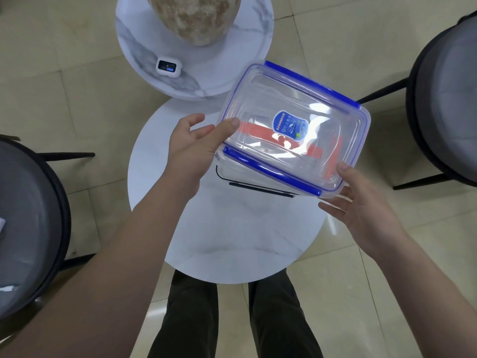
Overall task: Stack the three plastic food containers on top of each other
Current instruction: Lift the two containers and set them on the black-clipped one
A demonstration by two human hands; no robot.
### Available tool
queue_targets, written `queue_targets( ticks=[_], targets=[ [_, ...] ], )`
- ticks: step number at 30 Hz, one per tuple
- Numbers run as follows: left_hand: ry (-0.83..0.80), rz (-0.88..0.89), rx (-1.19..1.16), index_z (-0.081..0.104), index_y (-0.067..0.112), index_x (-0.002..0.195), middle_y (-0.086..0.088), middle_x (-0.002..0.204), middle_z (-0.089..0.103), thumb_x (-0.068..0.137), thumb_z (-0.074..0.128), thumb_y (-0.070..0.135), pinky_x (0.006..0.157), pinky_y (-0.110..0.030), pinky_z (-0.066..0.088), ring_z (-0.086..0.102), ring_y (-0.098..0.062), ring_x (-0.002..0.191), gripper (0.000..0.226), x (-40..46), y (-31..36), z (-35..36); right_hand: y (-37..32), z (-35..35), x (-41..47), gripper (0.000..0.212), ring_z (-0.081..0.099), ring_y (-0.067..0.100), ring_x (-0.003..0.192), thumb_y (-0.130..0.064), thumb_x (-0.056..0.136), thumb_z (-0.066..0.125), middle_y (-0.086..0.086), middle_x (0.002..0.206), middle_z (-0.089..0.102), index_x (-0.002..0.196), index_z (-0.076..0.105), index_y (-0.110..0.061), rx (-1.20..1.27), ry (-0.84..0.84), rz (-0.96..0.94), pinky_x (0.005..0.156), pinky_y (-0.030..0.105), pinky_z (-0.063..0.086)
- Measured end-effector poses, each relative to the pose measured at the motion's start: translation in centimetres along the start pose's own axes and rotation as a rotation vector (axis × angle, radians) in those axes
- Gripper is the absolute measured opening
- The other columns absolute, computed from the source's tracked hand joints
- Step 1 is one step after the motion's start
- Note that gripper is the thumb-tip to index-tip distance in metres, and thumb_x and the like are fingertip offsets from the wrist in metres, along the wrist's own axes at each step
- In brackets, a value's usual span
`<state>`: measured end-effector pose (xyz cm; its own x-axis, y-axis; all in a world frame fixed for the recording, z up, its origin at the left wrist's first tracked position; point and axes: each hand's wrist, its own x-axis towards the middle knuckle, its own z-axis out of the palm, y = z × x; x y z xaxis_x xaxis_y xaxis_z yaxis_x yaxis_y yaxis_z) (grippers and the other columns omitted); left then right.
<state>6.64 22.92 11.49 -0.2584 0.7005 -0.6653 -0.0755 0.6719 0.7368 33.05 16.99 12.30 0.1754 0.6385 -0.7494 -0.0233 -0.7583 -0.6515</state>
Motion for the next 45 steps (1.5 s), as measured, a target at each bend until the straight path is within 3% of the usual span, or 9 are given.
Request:
queue_targets(
  ticks=[4, 7, 11, 18, 22, 25, 34, 42, 45],
  targets=[
    [-0.003, 0.003, -0.001, 0.049, 0.023, 0.138, -0.006, 0.131, 0.067, 0.071, 0.085, 0.045, 0.081, -0.021, 0.051, 0.066, -0.016, 0.114, 0.079, -0.3, -0.1, 0.0, 0.1, 0.3, -0.2, 0.054, 0.070, 0.019, 0.115, -0.051, 0.081, 0.069, -0.002, 0.123, 0.074, 0.126, 0.064, -0.022, 0.008, 0.068, -0.116, 0.103, 0.049, 0.053],
    [0.000, -0.007, -0.014, 0.050, 0.022, 0.138, -0.007, 0.133, 0.066, 0.074, 0.083, 0.043, 0.086, -0.023, 0.051, 0.066, -0.016, 0.113, 0.076, -0.6, -0.4, -0.1, -0.1, 0.4, -0.1, 0.041, 0.071, 0.021, 0.114, -0.036, 0.094, 0.065, 0.001, 0.122, 0.075, 0.131, 0.065, -0.018, 0.041, 0.054, -0.174, 0.102, 0.046, 0.054],
    [-0.006, -0.001, -0.024, 0.049, 0.021, 0.139, -0.006, 0.130, 0.068, 0.079, 0.080, 0.040, 0.078, -0.018, 0.051, 0.068, -0.011, 0.101, 0.070, -1.0, -0.7, -0.2, -0.7, 0.4, 0.1, 0.034, 0.072, 0.024, 0.112, -0.033, 0.096, 0.062, 0.002, 0.120, 0.076, 0.127, 0.068, -0.017, 0.041, 0.042, -0.202, 0.103, 0.046, 0.054],
    [0.007, -0.002, -0.053, 0.048, 0.022, 0.138, -0.006, 0.130, 0.068, 0.080, 0.079, 0.038, 0.078, -0.018, 0.051, 0.069, -0.012, 0.105, 0.068, -1.9, -1.2, -0.1, -1.2, 0.2, 0.6, 0.027, 0.070, 0.027, 0.114, -0.030, 0.097, 0.061, 0.005, 0.120, 0.076, 0.120, 0.071, -0.019, 0.042, 0.049, -0.224, 0.105, 0.047, 0.053],
    [0.037, -0.011, -0.082, 0.048, 0.022, 0.138, -0.002, 0.125, 0.071, 0.081, 0.078, 0.036, 0.062, -0.007, 0.051, 0.069, -0.003, 0.089, 0.066, -2.4, -1.6, 0.1, -1.6, 0.1, 1.0, 0.030, 0.070, 0.028, 0.114, -0.030, 0.098, 0.061, 0.006, 0.119, 0.076, 0.122, 0.070, -0.016, 0.024, 0.040, -0.239, 0.103, 0.044, 0.054],
    [0.053, -0.010, -0.077, 0.048, 0.023, 0.138, 0.001, 0.121, 0.073, 0.082, 0.078, 0.038, 0.065, -0.009, 0.050, 0.067, 0.001, 0.083, 0.066, -2.8, -1.7, 0.2, -1.9, 0.1, 1.4, 0.029, 0.070, 0.028, 0.113, -0.030, 0.098, 0.061, 0.003, 0.115, 0.077, 0.121, 0.071, -0.015, 0.017, 0.026, -0.251, 0.102, 0.042, 0.055],
    [0.058, -0.014, -0.039, 0.048, 0.024, 0.138, 0.001, 0.120, 0.073, 0.079, 0.080, 0.038, 0.077, -0.018, 0.049, 0.070, -0.008, 0.099, 0.069, -2.8, -1.4, 0.0, -1.7, -0.1, 1.9, 0.032, 0.073, 0.024, 0.107, -0.033, 0.095, 0.064, 0.003, 0.114, 0.077, 0.119, 0.072, -0.014, 0.034, 0.007, -0.261, 0.097, 0.039, 0.058],
    [0.060, -0.008, -0.039, 0.048, 0.024, 0.138, -0.001, 0.123, 0.071, 0.082, 0.078, 0.037, 0.056, -0.004, 0.048, 0.069, -0.003, 0.095, 0.065, -2.8, -1.3, 0.2, -1.4, -0.1, 2.0, 0.036, 0.074, 0.018, 0.103, -0.034, 0.096, 0.063, 0.004, 0.116, 0.077, 0.122, 0.070, -0.011, 0.044, -0.006, -0.251, 0.093, 0.034, 0.058],
    [0.067, 0.001, -0.055, 0.047, 0.023, 0.140, -0.002, 0.126, 0.071, 0.082, 0.078, 0.037, 0.056, -0.002, 0.048, 0.069, -0.004, 0.098, 0.067, -2.8, -1.5, 0.3, -1.2, 0.0, 2.0, 0.036, 0.074, 0.017, 0.102, -0.035, 0.095, 0.063, 0.002, 0.113, 0.077, 0.121, 0.070, -0.011, 0.056, -0.015, -0.259, 0.090, 0.031, 0.059]
  ],
)
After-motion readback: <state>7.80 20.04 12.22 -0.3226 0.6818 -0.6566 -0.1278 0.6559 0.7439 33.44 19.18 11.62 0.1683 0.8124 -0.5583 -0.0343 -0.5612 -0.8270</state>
